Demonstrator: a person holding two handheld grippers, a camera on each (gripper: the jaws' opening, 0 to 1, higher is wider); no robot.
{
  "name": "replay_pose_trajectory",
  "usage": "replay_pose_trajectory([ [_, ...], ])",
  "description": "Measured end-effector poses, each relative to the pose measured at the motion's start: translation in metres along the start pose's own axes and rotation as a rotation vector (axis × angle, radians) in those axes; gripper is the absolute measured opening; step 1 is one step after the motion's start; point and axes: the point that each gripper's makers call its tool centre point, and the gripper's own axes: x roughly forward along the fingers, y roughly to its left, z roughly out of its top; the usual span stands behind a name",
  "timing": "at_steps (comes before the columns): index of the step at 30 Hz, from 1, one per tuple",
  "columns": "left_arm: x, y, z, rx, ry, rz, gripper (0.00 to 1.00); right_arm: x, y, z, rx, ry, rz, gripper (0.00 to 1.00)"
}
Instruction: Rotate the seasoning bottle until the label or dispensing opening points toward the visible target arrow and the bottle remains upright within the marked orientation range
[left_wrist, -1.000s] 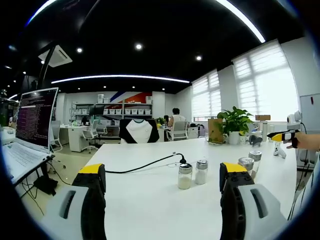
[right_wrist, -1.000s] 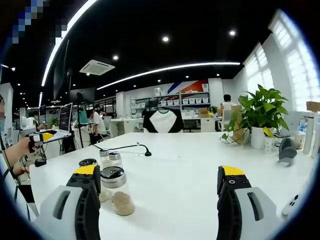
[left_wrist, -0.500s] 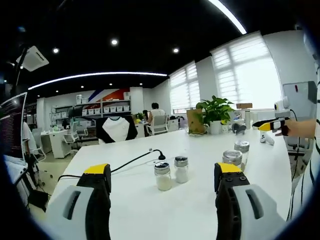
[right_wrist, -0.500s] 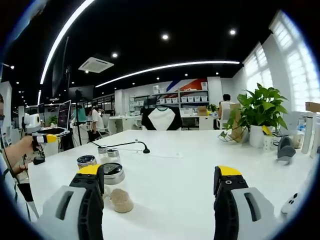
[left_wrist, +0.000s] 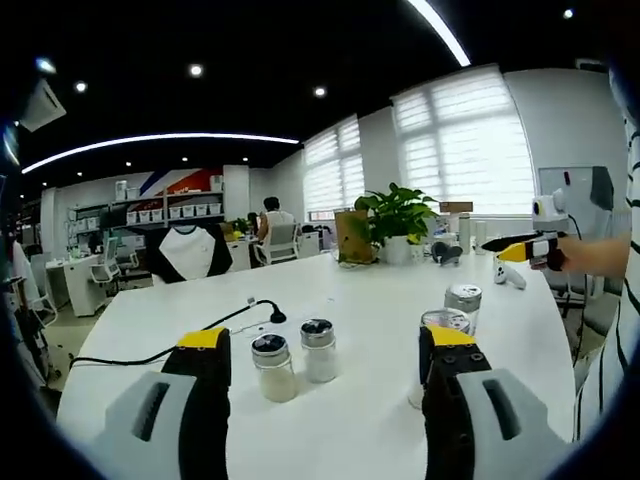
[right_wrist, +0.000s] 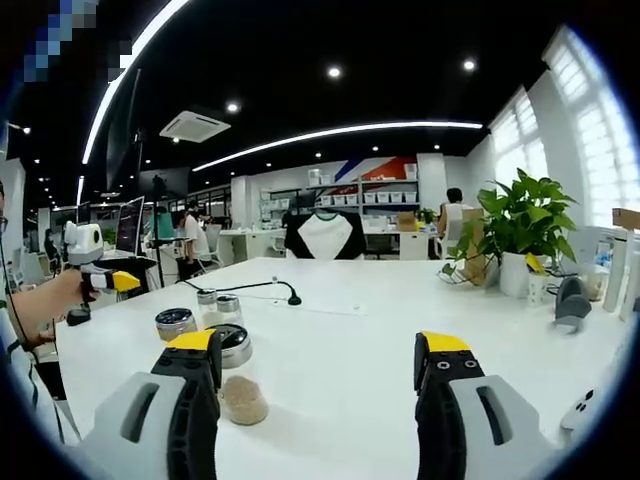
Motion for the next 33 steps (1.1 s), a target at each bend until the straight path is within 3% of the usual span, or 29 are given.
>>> replay_pose_trajectory([
  [5,0.012,-0.004,-0.003,0.000,0.003,-0.019,0.74,-0.001,-0.004,-0.001,0.013,0.001,-0.008,0.77],
  [7,0.016,-0.006,-0.001,-0.056,-0.017,-0.034,0.71,-0.001,-0.003,-0.002,0.022,0.004,-0.001,0.77],
  [10,0.022,-0.010,0.002,-0.040,-0.033,-0.043,0.65,0.000,-0.002,-0.004,0.015,0.012,0.001,0.76],
  [13,0.034,-0.016,-0.005,-0.027,-0.014,-0.064,0.66,0.000,-0.001,-0.004,0.014,0.014,0.006,0.75],
  [18,0.054,-0.023,-0.016,-0.005,0.001,-0.073,0.57,-0.001,-0.002,-0.002,0.024,0.010,0.006,0.71],
  [21,0.069,-0.022,-0.026,-0.014,0.013,-0.049,0.56,-0.004,-0.002,-0.004,0.024,0.013,0.003,0.70],
  [24,0.080,-0.010,-0.037,-0.013,0.041,0.021,0.55,-0.008,-0.001,-0.007,0.030,0.022,0.002,0.69],
  [29,0.087,-0.004,-0.035,-0.030,0.010,0.049,0.48,-0.015,-0.003,-0.009,0.037,0.023,-0.012,0.67],
  [33,0.096,0.000,-0.043,-0.023,0.045,0.075,0.46,-0.018,-0.004,-0.008,0.052,0.010,-0.012,0.67],
])
